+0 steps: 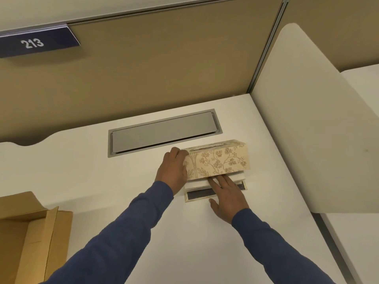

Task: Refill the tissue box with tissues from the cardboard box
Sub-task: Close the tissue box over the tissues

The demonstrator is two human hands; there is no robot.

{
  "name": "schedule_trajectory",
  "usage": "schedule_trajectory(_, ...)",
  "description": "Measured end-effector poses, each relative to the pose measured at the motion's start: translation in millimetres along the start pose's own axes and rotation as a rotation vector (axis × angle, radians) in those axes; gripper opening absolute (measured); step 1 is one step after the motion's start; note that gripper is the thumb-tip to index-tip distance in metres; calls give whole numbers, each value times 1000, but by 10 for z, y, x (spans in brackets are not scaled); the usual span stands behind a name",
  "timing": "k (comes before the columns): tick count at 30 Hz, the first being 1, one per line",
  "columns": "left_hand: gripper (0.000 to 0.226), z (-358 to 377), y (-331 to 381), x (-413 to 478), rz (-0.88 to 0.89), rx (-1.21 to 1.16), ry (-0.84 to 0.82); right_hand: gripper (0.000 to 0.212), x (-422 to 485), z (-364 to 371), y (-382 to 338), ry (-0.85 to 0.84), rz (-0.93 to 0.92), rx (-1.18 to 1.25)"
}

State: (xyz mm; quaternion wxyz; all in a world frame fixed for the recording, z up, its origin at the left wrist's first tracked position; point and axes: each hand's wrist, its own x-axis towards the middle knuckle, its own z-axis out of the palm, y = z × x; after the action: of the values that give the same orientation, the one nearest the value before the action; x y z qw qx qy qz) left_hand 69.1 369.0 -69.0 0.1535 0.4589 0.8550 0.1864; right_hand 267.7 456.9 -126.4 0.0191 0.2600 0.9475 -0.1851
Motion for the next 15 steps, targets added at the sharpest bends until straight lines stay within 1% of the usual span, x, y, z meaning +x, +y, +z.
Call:
schedule_trajectory(2,40,32,37,-99,-19,-27,26,61,-63,-41,-10,11,6,4)
schedule_trajectory(5,37,77,89,-222,-41,-74,49,44,-251,-49,-17,154,44,8)
schedule_trajectory(6,36,95,103,-259,-45,-76,49,42,-310,-53,-14,208,52,20)
schedule_trajectory(9,35,176,123,-405,-50,-77,50,49,-385,-109,25,334,72,43)
schedule_trajectory(11,34,248,124,-521,-51,-89,42,55,-359,-161,64,377,90,47)
schedule_trajectory(13,32,318,124,-632,-51,-85,26,55,-323,-192,90,371,108,47)
schedule_trajectory(15,31,393,109,-717,-44,-51,-2,50,-302,-170,118,335,138,56)
